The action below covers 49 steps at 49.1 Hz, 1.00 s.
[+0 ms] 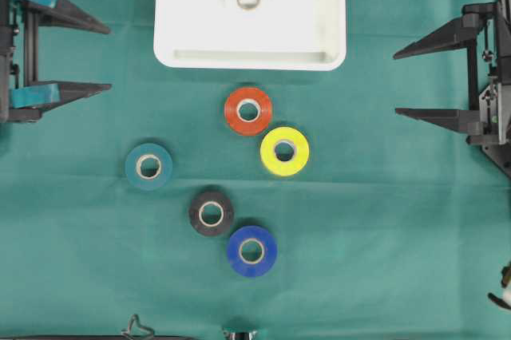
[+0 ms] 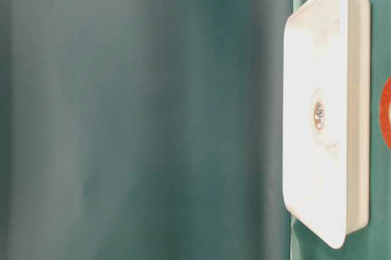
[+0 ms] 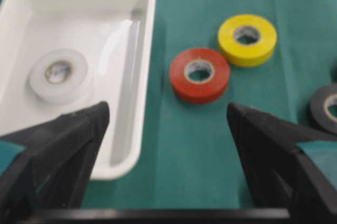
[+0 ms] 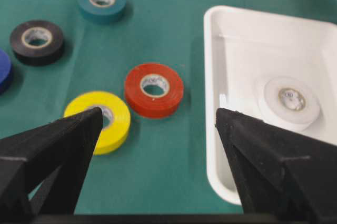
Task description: Pick up the tape from a random location and place it into the white case.
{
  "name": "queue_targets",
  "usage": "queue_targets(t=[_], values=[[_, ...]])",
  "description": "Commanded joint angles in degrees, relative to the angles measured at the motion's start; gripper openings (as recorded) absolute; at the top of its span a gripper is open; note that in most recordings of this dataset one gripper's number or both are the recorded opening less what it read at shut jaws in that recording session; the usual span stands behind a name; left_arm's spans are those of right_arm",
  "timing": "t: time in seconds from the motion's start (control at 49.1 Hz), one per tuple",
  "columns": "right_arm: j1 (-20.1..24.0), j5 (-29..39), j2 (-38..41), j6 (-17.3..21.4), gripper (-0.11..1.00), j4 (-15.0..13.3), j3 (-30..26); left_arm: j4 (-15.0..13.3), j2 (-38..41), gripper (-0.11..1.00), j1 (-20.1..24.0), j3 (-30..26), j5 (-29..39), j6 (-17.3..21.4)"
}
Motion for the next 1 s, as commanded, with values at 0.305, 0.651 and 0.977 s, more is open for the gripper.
queue_targets(t=[0.305,0.651,0.977], values=[[0.00,-7.29,0.35,0.53,0.91,1.23,4.13,-0.62,-1.93,0.98,-0.79,6.06,-5.80,-0.62],[0.00,-7.47,1.14,0.53,0.91,1.32,4.22,-0.62,-1.93,0.97,-0.79,6.15,-6.06,-1.58],[0.00,-8.00,1.23,1.58,0.91,1.32,3.96,-0.62,-2.02,0.97,-0.79,6.15,-5.98,-1.58]])
